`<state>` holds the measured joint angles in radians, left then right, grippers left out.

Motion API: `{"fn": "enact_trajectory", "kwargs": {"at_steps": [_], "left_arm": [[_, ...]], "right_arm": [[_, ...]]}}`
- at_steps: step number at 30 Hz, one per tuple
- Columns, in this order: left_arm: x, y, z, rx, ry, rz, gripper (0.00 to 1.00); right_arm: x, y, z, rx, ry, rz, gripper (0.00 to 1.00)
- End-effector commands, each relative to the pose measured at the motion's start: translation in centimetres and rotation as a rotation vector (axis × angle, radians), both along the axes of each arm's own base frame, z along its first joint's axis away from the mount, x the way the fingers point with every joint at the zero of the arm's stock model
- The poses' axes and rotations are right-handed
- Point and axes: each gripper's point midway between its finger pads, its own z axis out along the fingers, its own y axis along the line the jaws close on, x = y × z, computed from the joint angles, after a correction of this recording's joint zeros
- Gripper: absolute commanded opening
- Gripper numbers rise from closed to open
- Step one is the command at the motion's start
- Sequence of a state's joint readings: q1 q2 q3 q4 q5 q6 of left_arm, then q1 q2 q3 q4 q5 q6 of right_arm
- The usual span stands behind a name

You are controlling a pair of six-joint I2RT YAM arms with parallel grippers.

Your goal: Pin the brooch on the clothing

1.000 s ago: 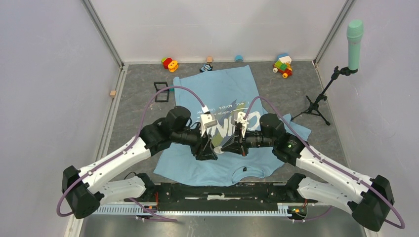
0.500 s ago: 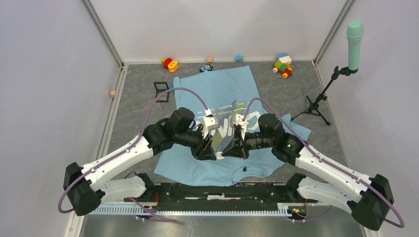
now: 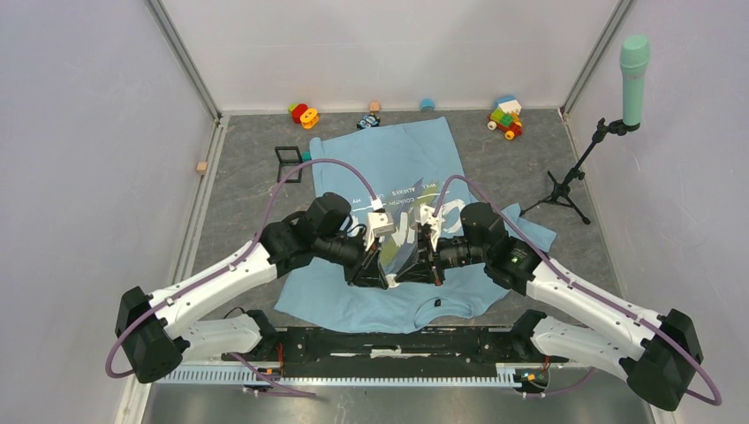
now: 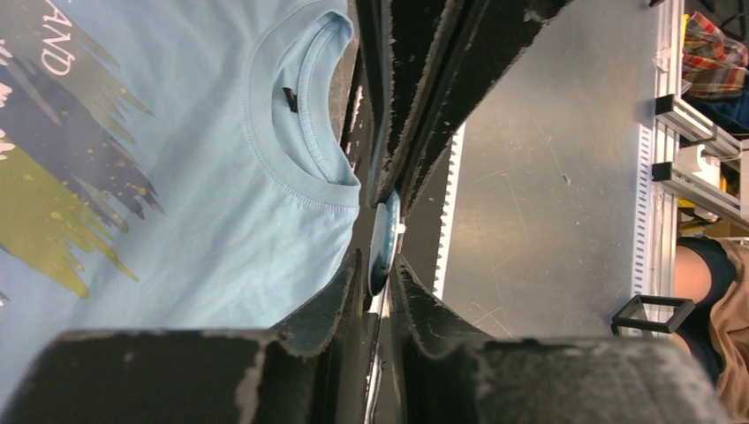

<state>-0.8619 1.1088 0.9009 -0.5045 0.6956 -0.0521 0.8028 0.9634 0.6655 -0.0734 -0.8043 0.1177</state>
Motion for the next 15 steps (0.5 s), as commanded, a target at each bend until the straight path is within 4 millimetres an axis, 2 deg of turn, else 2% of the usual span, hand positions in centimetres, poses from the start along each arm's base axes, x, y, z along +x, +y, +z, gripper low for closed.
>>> {"fn": "enact_trajectory", "kwargs": {"at_steps": [1, 5, 6, 9, 10, 13, 15], "left_arm": [[-0.3, -1.0, 2.1, -0.072, -0.032, -0.052, 0.16], [-0.4, -1.0, 2.3, -0.080, -0.035, -0.056, 0.03], [-0.3, -1.1, 2.4, -0.084, -0.038, -0.052, 0.02], [0.2, -1.1, 3.3, -0.118, -0.078, -0.013, 0.02], [0.4, -1.1, 3.7, -0.136, -0.094, -0.001, 0.02], [0.4, -1.1, 4.9, -0.193, -0.123, 0.016, 0.02], [0.0, -1.2, 5.6, -0.230, -0.115, 0.005, 0.02]], "right_arm": [[0.0, 0.6, 1.7, 0.051, -0.032, 0.028, 0.00], [0.0, 0.6, 1.5, 0.048, -0.030, 0.029, 0.00], [0.1, 0.6, 1.5, 0.047, -0.031, 0.025, 0.00], [0.7, 0.4, 1.9, 0.056, -0.071, -0.019, 0.20], [0.7, 0.1, 2.5, 0.078, -0.096, -0.027, 0.34], [0.7, -0.3, 4.1, 0.143, -0.161, -0.059, 0.60], [0.4, -0.5, 4.7, 0.166, -0.167, -0.057, 0.67]]}}
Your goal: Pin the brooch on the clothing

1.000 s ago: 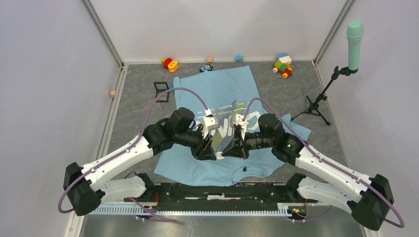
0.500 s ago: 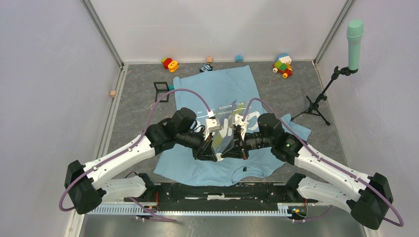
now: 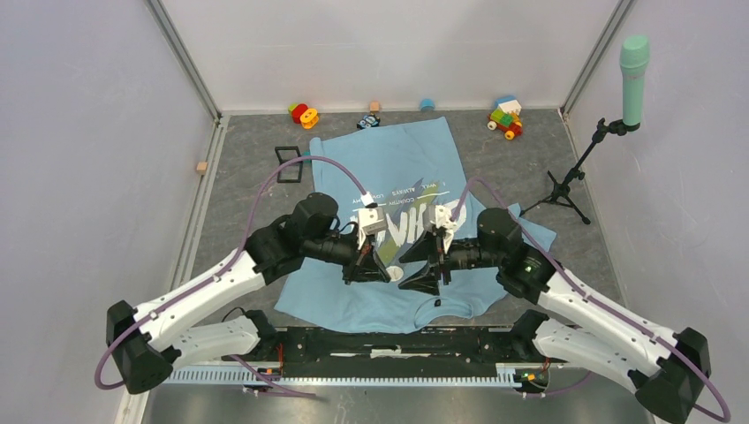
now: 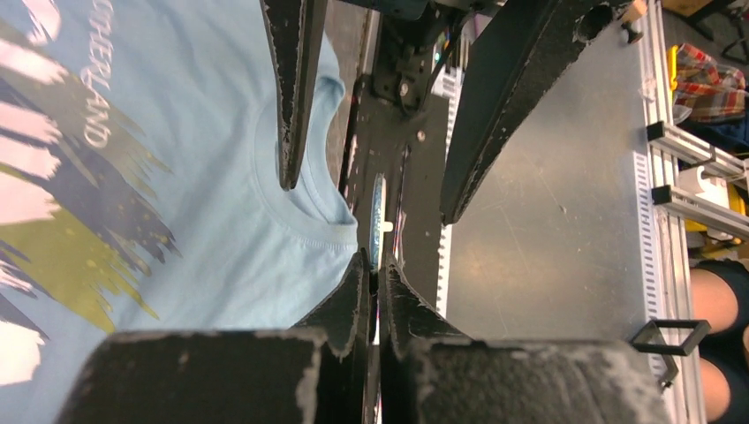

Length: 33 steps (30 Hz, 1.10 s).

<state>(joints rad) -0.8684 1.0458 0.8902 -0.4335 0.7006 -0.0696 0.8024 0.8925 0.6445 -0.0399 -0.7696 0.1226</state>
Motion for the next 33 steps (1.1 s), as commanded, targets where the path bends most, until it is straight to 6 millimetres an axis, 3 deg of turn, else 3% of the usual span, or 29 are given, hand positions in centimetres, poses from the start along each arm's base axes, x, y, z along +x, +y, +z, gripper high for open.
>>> {"fn": "enact_trajectory", "kwargs": {"at_steps": [1, 6, 13, 20, 27, 33], "left_arm": [[0.0, -1.0, 3.5, -0.149, -0.047, -0.002, 0.02], [-0.5, -1.1, 3.7, -0.160, -0.028, -0.030, 0.02], [-0.7, -1.0, 3.9, -0.173, -0.030, -0.036, 0.02], [-0.9, -1.0, 3.9, -0.174, -0.024, -0.045, 0.02], [-1.0, -1.0, 4.0, -0.176, -0.024, -0.047, 0.02], [-1.1, -1.1, 4.2, -0.187, -0.021, -0.054, 0.02]], "right_arm": [[0.0, -0.1, 3.4, 0.125, -0.104, -0.011, 0.68], [-1.2, 0.1, 4.2, 0.198, -0.072, 0.040, 0.65], [-1.6, 0.1, 4.2, 0.216, -0.057, 0.055, 0.42], [-1.6, 0.3, 4.5, 0.227, -0.047, 0.058, 0.30], [-1.4, 0.4, 3.3, 0.192, -0.028, 0.056, 0.16], [0.1, 0.6, 1.5, 0.130, -0.026, -0.011, 0.02]]}}
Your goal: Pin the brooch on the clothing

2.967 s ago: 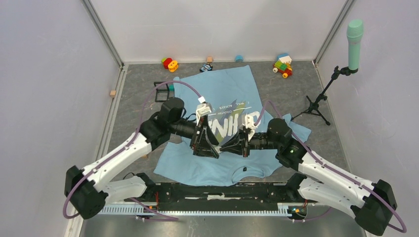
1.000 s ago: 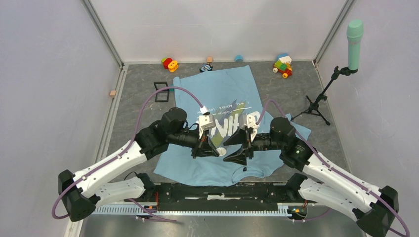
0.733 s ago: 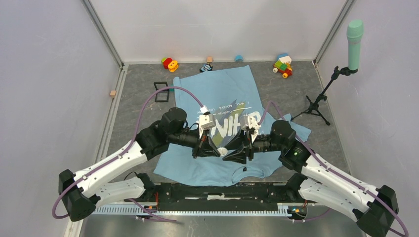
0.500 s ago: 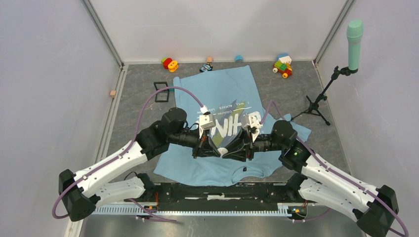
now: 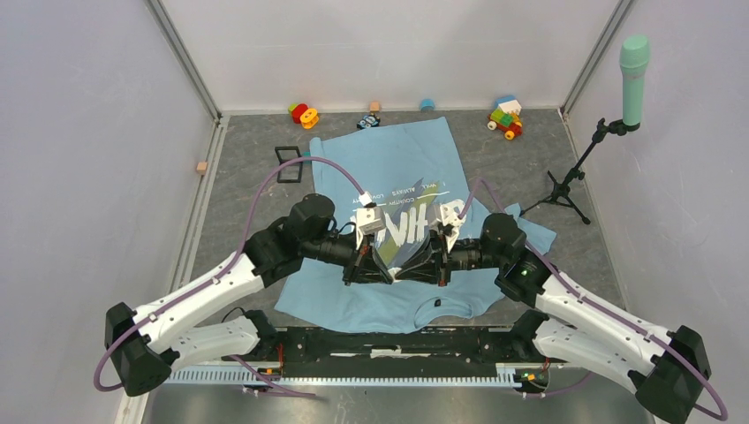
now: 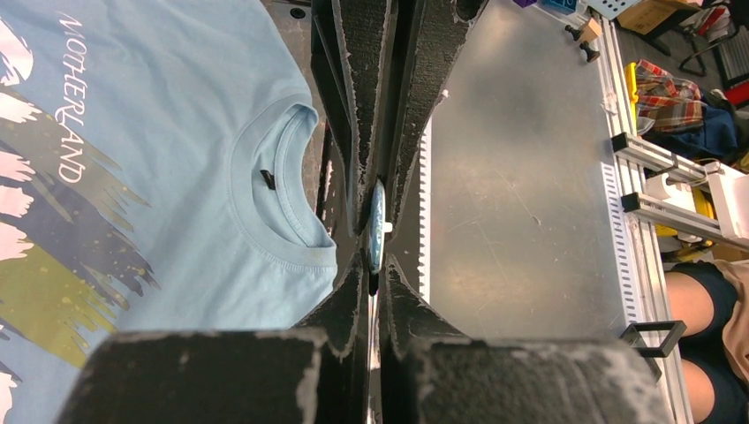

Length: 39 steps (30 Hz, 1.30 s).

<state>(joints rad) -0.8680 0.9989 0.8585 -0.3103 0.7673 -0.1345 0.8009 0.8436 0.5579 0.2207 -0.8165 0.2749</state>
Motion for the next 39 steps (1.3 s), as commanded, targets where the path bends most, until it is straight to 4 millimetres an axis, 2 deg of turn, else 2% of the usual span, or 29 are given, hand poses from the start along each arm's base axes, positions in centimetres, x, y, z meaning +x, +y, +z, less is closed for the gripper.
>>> {"fn": "enact_trajectory", "kwargs": {"at_steps": [1, 11, 14, 19, 28, 32, 39], "left_arm": [[-0.3, -0.5, 1.8, -0.067, -0.013, -0.022, 0.02], [-0.4, -0.7, 1.6, -0.070, 0.011, -0.028, 0.02], [0.1, -0.8, 1.3, -0.057, 0.014, -0.005, 0.02], [0.0, -1.0, 1.1, -0.054, 0.022, -0.009, 0.02], [-0.2, -1.1, 1.4, -0.075, 0.032, -0.024, 0.02], [0.9, -0.9, 0.7, -0.032, 0.018, 0.043, 0.02], [3.7, -0.3, -0.6, 0.048, -0.001, 0.203, 0.02]], "right_arm": [[1.3, 0.2, -1.4, -0.042, -0.024, -0.055, 0.01], [2.8, 0.8, -3.0, -0.097, -0.006, -0.100, 0.00], [3.0, 0.9, -3.1, -0.100, -0.008, -0.099, 0.07], [3.2, 0.9, -3.2, -0.103, -0.016, -0.109, 0.13], [3.5, 1.0, -3.5, -0.112, -0.022, -0.119, 0.16], [3.1, 0.8, -2.6, -0.087, -0.041, -0.104, 0.24], [2.0, -0.2, -0.5, -0.041, -0.090, -0.098, 0.56]]}}
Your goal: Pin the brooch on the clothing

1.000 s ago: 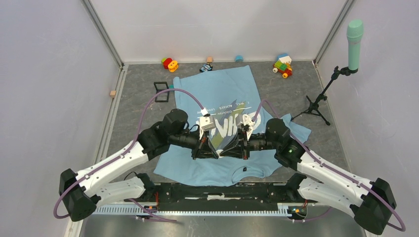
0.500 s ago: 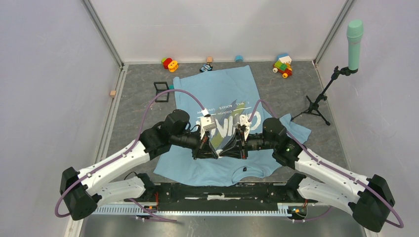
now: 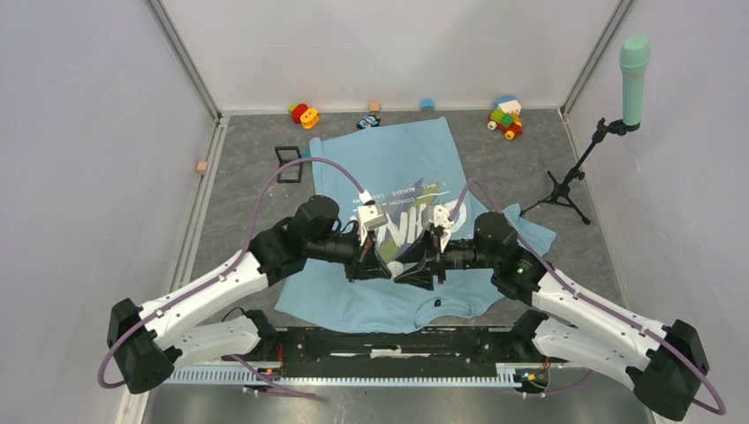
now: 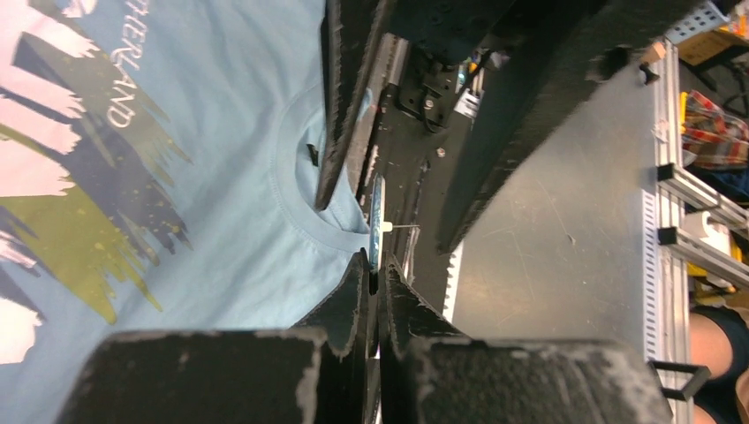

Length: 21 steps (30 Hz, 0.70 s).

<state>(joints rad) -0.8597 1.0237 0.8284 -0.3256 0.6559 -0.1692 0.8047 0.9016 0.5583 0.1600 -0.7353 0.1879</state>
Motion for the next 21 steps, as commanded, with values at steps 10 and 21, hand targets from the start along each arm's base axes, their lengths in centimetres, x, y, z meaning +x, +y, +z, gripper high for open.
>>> {"fn": "enact_trajectory", "kwargs": {"at_steps": [10, 21], "left_arm": [[4.7, 2.1, -1.2, 0.027, 0.060, 0.428, 0.02], [5.2, 6.1, -8.1, 0.028, 0.267, 0.781, 0.02]], "right_arm": [[1.7, -3.4, 3.4, 0.039, -0.129, -0.237, 0.89], [4.9, -3.1, -6.4, -0.109, 0.127, -0.515, 0.68]]}}
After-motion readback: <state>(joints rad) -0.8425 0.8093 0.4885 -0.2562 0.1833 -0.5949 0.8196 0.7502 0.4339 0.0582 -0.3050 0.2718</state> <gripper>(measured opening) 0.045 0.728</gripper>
